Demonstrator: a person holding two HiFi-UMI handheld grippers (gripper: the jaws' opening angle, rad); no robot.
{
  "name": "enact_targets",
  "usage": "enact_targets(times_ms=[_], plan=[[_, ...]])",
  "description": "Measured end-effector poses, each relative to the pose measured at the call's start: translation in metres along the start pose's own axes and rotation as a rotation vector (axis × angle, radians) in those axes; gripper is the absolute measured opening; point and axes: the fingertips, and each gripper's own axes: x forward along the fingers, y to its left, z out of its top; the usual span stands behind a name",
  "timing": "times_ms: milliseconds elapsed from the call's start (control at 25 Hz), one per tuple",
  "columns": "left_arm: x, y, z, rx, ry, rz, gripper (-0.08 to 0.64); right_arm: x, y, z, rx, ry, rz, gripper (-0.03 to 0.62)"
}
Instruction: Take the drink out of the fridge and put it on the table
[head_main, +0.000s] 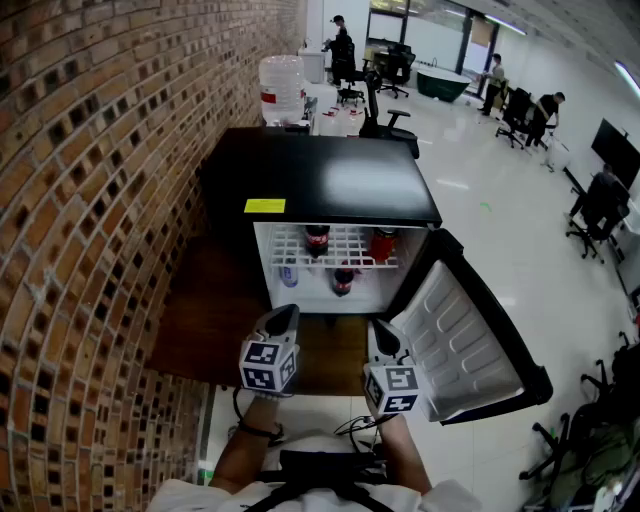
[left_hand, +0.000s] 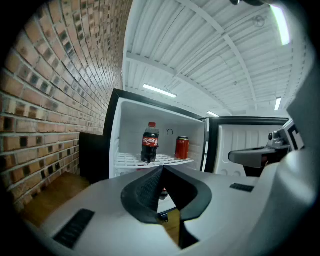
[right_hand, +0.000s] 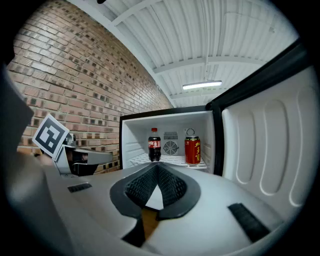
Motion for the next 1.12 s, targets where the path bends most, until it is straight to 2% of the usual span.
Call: enact_targets(times_ms=[720,1000,1040,1120], plan=[[0.014,-0.004,0.008,0.025,0.006,-0.012,0.0,-0.002,-0.006,0.002,0.002,-0.002,-0.012,0.011],[0.03,0.003,0.016,0.064,0.009,-0.005,0.0,0.0,-0.007,-0.001,0.008,0.001,-0.009,0.011],[0.033,0.004,0.018,0.07,0.008,0.0,0.007,0.0,-0.007,-0.001,0.007,0.003,-0.009,0.011],[0.041,0.005,0.024,0.083,0.004,0.005,0.105,0.001,-0.011,0.0,0.006,-0.001,-0.014,0.011]])
